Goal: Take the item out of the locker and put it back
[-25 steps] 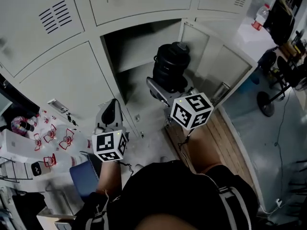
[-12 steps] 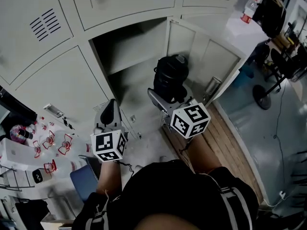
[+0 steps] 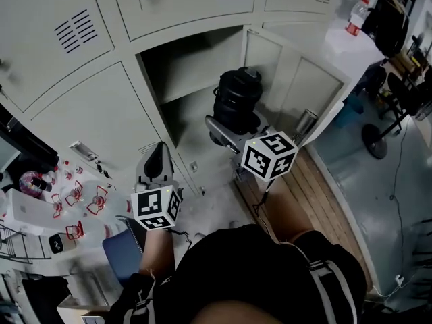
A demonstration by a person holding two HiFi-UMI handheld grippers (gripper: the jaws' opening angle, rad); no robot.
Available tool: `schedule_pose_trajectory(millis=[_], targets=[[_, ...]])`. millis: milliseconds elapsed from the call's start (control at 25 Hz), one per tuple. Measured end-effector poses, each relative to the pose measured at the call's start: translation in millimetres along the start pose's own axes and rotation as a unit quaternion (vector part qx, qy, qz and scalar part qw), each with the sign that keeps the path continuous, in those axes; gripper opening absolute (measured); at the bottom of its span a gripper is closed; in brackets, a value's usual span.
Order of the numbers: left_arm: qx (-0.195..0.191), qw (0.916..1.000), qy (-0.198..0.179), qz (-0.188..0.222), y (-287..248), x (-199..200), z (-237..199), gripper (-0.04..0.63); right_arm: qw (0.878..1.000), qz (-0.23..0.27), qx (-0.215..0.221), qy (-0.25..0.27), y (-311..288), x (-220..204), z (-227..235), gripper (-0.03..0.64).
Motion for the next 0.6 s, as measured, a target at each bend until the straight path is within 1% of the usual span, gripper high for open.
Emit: schedule_pose_trajectory(millis=[160, 280, 480, 600], targets=[[0.015, 0.9999, 0.001, 0.001, 9.9, 0.6, -8.4, 0.014, 0.998, -0.012, 0.021, -0.053, -27.5, -3.1, 3.4, 0.425], [0.026, 0.9997, 0.0, 0.001, 17.2, 1.3, -15.4, 0.014, 0.993, -0.016, 0.03, -0.11, -51.3, -3.1, 6.1, 0.425], [0.049, 0.9988, -0.005, 0.007, 29.1, 6.0, -30.6, 0.013, 0.982, -0.019, 0.019, -0.188, -87.4, 0.1, 10.6, 0.425], [0.064, 0.9978, -0.007, 0.012, 35.1, 8.3, -39.8, 0.014, 0.973, -0.036, 0.011, -0.229, -107.3, 4.2, 12.1, 0.425]])
Point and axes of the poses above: the fingertips, and each gripper's own axes: y backward along the fingers, z to its right, x out of its top, the point moved 9 cm from there along y, backward along the fingers, and after that the axes turned 11 degrees about z, right-handed, at the moved point
